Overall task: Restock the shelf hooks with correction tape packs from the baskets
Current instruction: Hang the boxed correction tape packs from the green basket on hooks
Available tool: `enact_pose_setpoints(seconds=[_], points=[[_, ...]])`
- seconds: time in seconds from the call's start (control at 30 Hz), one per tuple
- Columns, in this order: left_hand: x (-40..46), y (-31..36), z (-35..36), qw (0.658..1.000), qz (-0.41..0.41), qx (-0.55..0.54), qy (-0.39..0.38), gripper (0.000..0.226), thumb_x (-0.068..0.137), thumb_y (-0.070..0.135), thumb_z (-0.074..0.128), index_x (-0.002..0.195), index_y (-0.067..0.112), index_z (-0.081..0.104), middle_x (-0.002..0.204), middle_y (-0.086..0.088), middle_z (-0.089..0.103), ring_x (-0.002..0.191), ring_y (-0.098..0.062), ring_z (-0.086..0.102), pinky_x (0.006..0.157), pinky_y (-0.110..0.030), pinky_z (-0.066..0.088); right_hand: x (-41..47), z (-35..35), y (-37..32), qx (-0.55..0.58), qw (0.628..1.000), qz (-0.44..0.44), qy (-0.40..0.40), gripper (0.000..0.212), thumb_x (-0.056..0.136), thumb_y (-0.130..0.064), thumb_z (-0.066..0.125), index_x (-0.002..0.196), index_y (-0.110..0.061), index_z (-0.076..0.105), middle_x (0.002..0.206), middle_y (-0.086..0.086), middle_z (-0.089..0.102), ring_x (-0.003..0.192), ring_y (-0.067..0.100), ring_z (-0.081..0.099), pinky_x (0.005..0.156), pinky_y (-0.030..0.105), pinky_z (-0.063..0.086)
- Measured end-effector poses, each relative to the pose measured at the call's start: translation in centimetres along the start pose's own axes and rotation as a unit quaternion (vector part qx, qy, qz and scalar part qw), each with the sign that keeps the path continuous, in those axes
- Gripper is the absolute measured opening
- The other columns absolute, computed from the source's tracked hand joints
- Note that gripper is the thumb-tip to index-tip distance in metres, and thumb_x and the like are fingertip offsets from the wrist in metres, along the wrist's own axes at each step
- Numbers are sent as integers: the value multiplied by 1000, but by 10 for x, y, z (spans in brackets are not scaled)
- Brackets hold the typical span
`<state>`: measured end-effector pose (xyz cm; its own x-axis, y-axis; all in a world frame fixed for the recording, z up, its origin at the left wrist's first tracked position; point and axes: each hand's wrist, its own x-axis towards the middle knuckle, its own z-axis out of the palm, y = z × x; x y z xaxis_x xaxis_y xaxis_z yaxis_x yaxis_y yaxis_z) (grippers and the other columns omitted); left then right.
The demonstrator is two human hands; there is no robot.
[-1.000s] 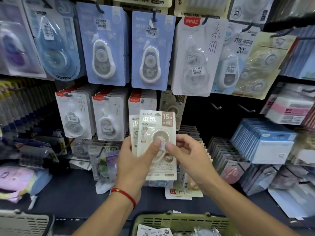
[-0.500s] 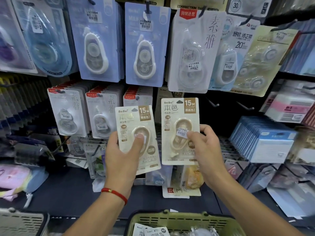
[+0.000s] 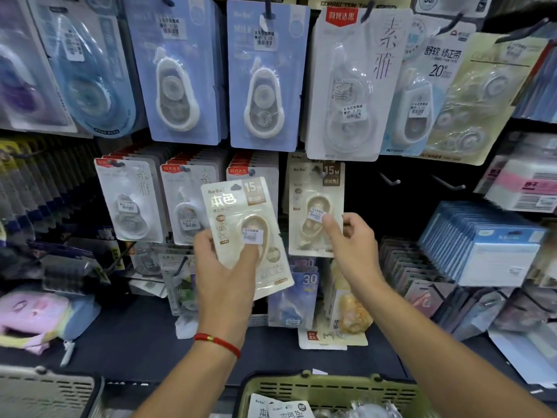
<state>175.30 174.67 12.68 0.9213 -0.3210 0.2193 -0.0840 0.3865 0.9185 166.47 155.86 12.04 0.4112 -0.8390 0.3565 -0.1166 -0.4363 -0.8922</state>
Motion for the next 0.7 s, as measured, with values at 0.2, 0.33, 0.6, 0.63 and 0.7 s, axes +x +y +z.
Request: enact_pose_setpoints(seconds=[0.2,0.33,0.6,0.63,0.7], points=[[-3,-5,7,998,26,26,-53,40,92,2,74,119,29,62,108,21,76,98,1,73,73,-16,59,62,22,7,-104,989,101,-43,64,102,-61,55,140,-9,56,122,12,68,114,36,63,86,38,48],[-1,-7,5,997,4,-3,-79,43,92,3,76,125,29,64,111,19,77,103,-3,74,77,-21,61,42,4,5,-131,982,81,-107,50,107,-51,51,137,-14,64,135,8,68,125,29,63,101,43,53],[-13,-5,16,983,-28,-23,-182,50,92,7,78,135,28,63,120,0,78,112,-17,74,84,-27,62,-52,-24,-24,131,966,-4,-225,33,94,-51,73,118,-29,69,111,-4,80,100,14,78,82,22,60],[-15,-4,18,982,-26,-20,-189,51,92,9,79,136,28,62,121,0,77,112,-17,74,84,-27,62,-55,-24,-24,136,969,-4,-208,31,95,-44,76,119,-26,66,110,-5,80,99,14,78,80,22,60],[-17,-4,21,981,-22,-1,-192,53,90,14,81,136,33,61,120,4,78,110,-14,75,85,-26,62,-57,-26,-25,141,972,-3,-189,25,98,-32,74,119,-25,63,110,-7,80,98,13,78,79,24,62]])
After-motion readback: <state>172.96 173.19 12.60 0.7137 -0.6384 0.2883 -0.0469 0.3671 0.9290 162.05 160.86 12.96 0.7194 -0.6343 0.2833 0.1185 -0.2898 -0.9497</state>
